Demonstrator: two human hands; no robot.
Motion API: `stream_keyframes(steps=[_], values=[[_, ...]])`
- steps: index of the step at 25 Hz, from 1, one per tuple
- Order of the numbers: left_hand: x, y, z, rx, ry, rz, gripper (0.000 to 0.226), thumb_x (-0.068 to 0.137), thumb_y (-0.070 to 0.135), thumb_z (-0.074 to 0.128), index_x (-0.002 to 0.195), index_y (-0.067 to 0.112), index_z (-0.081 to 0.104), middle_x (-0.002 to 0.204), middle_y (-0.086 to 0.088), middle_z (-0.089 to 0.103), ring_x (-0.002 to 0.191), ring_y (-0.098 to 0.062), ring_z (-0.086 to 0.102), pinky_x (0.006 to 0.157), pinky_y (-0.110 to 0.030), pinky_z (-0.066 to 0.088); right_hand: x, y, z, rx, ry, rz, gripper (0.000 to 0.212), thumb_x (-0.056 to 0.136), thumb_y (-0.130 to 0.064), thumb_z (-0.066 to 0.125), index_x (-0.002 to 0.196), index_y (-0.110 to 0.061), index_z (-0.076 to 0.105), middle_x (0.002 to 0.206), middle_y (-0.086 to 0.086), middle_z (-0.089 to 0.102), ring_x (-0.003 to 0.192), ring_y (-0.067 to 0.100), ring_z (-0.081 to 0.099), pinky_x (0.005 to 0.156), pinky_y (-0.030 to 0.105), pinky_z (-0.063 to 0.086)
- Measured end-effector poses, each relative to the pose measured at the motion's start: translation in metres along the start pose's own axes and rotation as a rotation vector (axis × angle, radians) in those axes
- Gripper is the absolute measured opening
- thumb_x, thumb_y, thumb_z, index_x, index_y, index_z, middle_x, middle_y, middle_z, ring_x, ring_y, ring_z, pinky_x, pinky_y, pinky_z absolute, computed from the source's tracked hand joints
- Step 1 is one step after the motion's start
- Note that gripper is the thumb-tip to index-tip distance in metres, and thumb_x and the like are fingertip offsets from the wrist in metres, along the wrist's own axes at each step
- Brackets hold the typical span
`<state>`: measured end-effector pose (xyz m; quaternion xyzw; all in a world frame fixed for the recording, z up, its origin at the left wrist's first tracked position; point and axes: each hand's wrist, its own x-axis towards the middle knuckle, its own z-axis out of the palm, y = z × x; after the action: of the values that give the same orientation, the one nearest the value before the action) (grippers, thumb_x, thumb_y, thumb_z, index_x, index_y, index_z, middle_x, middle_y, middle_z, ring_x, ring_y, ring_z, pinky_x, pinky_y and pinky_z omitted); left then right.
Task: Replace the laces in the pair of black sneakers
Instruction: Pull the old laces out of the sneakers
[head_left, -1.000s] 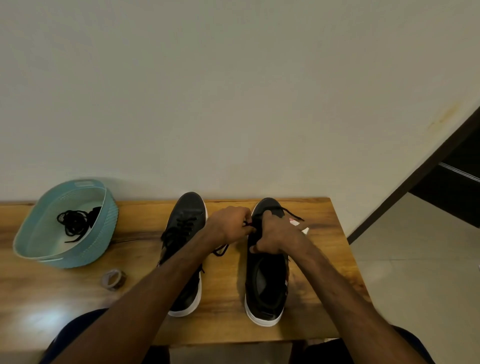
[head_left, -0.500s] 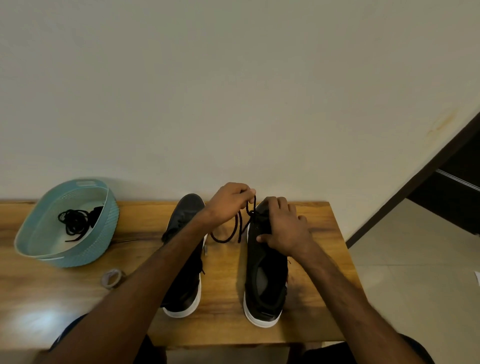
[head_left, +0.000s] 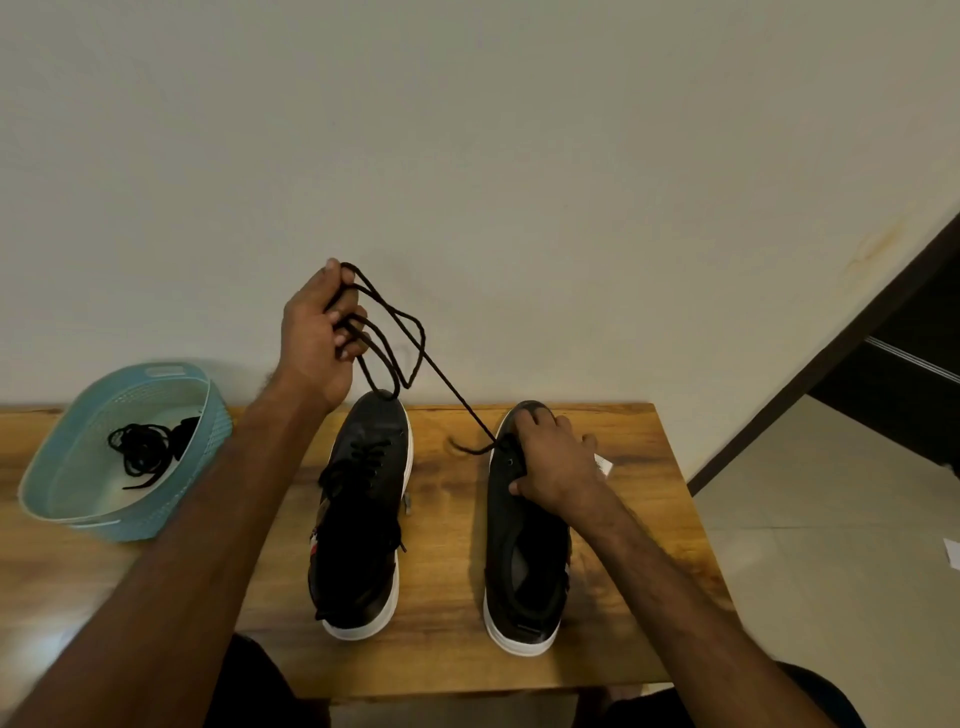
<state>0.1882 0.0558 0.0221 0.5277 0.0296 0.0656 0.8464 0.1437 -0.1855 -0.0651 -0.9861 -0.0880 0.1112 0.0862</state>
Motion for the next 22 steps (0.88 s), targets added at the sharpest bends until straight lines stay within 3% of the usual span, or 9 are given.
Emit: stream_keyframes(steps=[5, 6, 8, 10, 12, 14, 16, 19, 22], values=[[-0.003, -0.013, -0.001, 0.061, 0.023, -0.035, 0.031, 0.106, 0.034, 0.039, 0.081, 0.022, 0.054, 0.05, 0.01, 0.031, 0.039, -0.003, 0.023, 0.032, -0.016, 0.02, 0.014, 0.0, -0.001, 0.131, 0.099, -0.12, 0.016, 0.094, -0.034, 0.064, 0.106, -0.024, 0.062, 0.116, -0.001, 0.052, 0.12, 0.022, 0.045, 0.102, 0.049, 0.033], [-0.002, -0.014, 0.0, 0.069, 0.034, -0.042, 0.031, 0.106, 0.033, 0.039, 0.081, 0.022, 0.054, 0.05, 0.01, 0.032, 0.039, -0.003, 0.023, 0.032, -0.016, 0.02, 0.015, 0.004, -0.007, 0.29, 0.088, -0.084, 0.016, 0.097, -0.036, 0.059, 0.101, -0.022, 0.062, 0.11, -0.001, 0.053, 0.115, 0.022, 0.047, 0.099, 0.048, 0.036], [-0.002, -0.014, -0.004, 0.084, 0.07, -0.058, 0.032, 0.106, 0.033, 0.039, 0.079, 0.022, 0.053, 0.05, 0.01, 0.032, 0.039, -0.004, 0.022, 0.033, -0.017, 0.02, 0.016, 0.013, -0.028, 0.872, 0.03, 0.116, 0.034, 0.104, -0.042, 0.043, 0.099, -0.014, 0.061, 0.103, 0.002, 0.058, 0.11, 0.024, 0.053, 0.094, 0.046, 0.044], [-0.003, -0.014, -0.008, 0.083, 0.096, -0.074, 0.033, 0.105, 0.035, 0.04, 0.076, 0.022, 0.051, 0.051, 0.01, 0.032, 0.039, -0.005, 0.021, 0.033, -0.018, 0.02, 0.018, 0.03, -0.038, 1.156, 0.064, 0.327, 0.045, 0.105, -0.046, 0.035, 0.114, -0.009, 0.058, 0.113, 0.003, 0.059, 0.117, 0.026, 0.053, 0.096, 0.046, 0.046], [-0.004, -0.009, -0.009, 0.058, 0.106, -0.067, 0.034, 0.103, 0.037, 0.043, 0.073, 0.023, 0.047, 0.054, 0.01, 0.033, 0.042, -0.005, 0.024, 0.035, -0.018, 0.019, 0.015, 0.043, -0.031, 0.699, 0.169, 0.421, 0.056, 0.102, -0.049, 0.042, 0.136, -0.005, 0.043, 0.135, 0.009, 0.048, 0.128, 0.03, 0.044, 0.104, 0.05, 0.041], [-0.007, -0.005, -0.004, 0.091, 0.123, -0.045, 0.034, 0.101, 0.04, 0.049, 0.07, 0.024, 0.045, 0.059, 0.009, 0.039, 0.049, -0.004, 0.032, 0.04, -0.019, 0.022, 0.004, 0.035, -0.019, 0.279, 0.246, 0.377, 0.059, 0.098, -0.048, 0.051, 0.137, -0.006, 0.038, 0.138, 0.013, 0.044, 0.128, 0.032, 0.041, 0.101, 0.05, 0.042], [-0.014, -0.017, 0.006, 0.386, 0.113, 0.037, 0.032, 0.098, 0.036, 0.056, 0.07, 0.022, 0.051, 0.065, 0.004, 0.047, 0.057, -0.008, 0.041, 0.048, -0.022, 0.031, -0.005, 0.012, -0.009, 0.167, 0.158, 0.248, 0.051, 0.097, -0.052, 0.05, 0.125, -0.009, 0.051, 0.13, 0.011, 0.051, 0.123, 0.031, 0.046, 0.095, 0.046, 0.045], [-0.026, -0.058, 0.025, 0.805, -0.098, 0.057, 0.028, 0.089, 0.011, 0.066, 0.067, 0.026, 0.057, 0.077, -0.007, 0.063, 0.075, -0.023, 0.059, 0.075, -0.035, 0.049, -0.006, -0.009, 0.004, 0.13, -0.075, 0.173, 0.046, 0.095, -0.051, 0.055, 0.118, -0.011, 0.062, 0.132, 0.011, 0.048, 0.125, 0.032, 0.045, 0.097, 0.046, 0.047], [-0.028, -0.092, 0.034, 1.067, -0.259, -0.109, 0.018, 0.084, 0.009, 0.065, 0.075, 0.021, 0.054, 0.084, -0.009, 0.066, 0.077, -0.022, 0.06, 0.073, -0.039, 0.049, -0.002, -0.005, 0.007, 0.164, -0.083, 0.143, 0.038, 0.096, -0.04, 0.058, 0.118, -0.01, 0.063, 0.125, 0.011, 0.052, 0.118, 0.032, 0.051, 0.095, 0.046, 0.05]])
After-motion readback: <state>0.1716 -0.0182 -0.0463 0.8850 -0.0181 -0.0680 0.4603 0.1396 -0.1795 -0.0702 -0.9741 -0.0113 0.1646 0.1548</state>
